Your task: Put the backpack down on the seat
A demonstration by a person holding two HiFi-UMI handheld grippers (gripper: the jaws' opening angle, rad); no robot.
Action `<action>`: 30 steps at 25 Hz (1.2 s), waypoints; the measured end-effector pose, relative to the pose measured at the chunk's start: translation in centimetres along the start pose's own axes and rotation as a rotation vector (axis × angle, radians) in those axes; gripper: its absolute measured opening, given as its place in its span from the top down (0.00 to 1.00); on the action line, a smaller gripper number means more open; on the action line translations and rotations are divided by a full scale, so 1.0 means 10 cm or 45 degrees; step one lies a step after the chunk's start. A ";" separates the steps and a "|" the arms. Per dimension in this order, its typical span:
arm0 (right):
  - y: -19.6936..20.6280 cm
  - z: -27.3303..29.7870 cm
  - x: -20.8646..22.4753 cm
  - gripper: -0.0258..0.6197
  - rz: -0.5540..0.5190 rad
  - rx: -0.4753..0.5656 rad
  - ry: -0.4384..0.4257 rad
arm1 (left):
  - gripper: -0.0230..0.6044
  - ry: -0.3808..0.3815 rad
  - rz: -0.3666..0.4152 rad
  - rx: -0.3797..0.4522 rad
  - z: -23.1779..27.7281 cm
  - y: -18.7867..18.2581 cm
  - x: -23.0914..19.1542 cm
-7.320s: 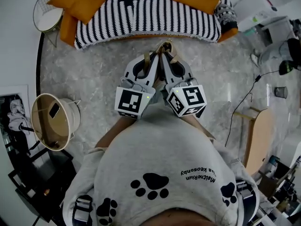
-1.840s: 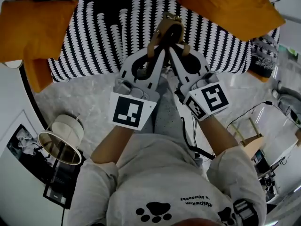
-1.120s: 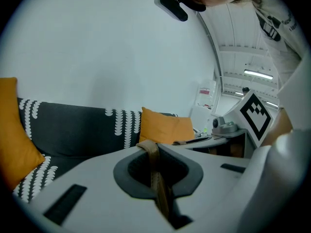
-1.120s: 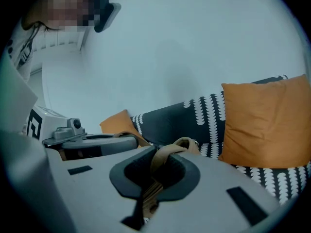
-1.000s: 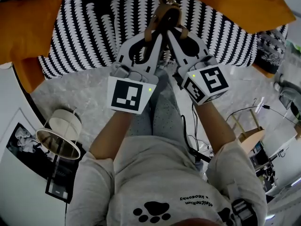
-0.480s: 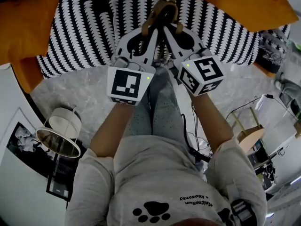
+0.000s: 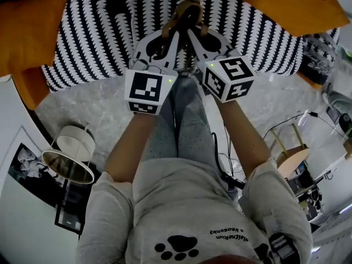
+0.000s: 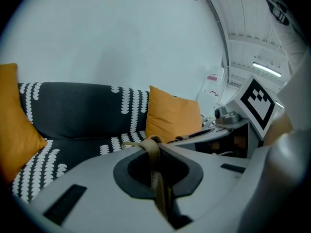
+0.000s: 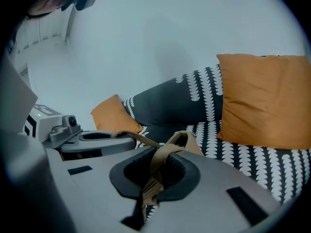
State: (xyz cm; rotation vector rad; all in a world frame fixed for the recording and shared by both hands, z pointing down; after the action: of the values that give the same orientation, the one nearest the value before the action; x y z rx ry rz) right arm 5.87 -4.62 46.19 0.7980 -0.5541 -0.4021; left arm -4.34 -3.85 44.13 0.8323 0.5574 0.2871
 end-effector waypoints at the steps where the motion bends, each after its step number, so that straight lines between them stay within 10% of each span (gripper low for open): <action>1: 0.04 0.00 0.07 0.91 0.006 -0.001 -0.002 | 0.93 -0.006 0.004 -0.008 0.07 0.03 0.03; 30: 0.06 0.46 -0.08 0.91 0.042 -0.165 -0.048 | 0.93 -0.086 -0.026 -0.089 0.21 0.14 -0.47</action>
State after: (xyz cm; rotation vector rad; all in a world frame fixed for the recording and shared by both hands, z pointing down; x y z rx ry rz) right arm 2.56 -6.43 49.01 0.6569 -0.5700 -0.4195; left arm -7.06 -6.32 48.01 0.7656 0.4899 0.2571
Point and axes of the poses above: the fingertips, and each gripper's own axes: z forward along the fingers, x to its right, y out of its underside, the point moved 6 cm from there along -z, backward along the fingers, and after that the axes turned 10 degrees about -z, right-handed, at the moved point
